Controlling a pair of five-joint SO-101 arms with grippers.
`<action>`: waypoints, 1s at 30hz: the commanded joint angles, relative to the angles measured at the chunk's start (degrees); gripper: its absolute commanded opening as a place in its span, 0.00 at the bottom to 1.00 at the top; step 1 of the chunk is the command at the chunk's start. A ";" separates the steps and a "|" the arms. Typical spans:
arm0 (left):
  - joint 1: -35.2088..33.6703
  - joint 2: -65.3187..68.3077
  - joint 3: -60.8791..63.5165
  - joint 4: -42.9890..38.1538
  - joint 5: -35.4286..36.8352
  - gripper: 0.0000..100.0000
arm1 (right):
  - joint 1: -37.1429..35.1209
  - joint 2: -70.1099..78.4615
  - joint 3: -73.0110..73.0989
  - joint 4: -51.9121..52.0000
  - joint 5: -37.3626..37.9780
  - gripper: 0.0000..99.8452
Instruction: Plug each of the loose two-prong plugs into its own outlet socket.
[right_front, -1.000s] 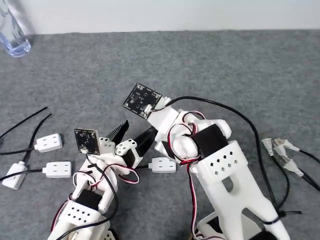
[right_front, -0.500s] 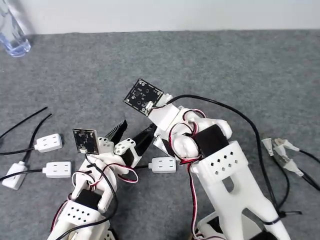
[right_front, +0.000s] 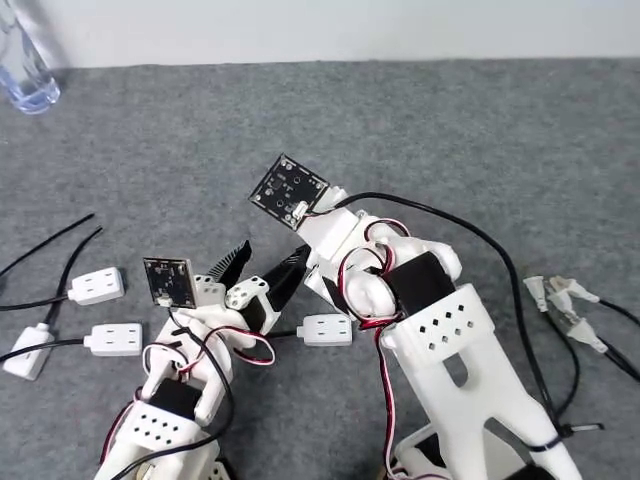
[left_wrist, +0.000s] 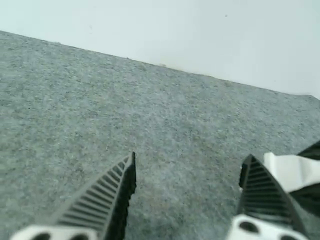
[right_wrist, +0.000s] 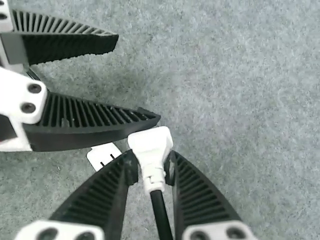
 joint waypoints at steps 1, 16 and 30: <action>0.53 -0.09 -0.48 0.44 -0.26 0.32 | -2.24 -1.45 -1.23 -2.42 -0.79 0.01; -20.66 -0.18 -0.75 0.35 0.09 0.32 | 5.05 -0.84 -7.56 8.57 5.01 0.01; -42.02 -0.18 -0.48 10.99 -0.35 0.32 | 6.20 4.26 -7.91 15.08 13.01 0.01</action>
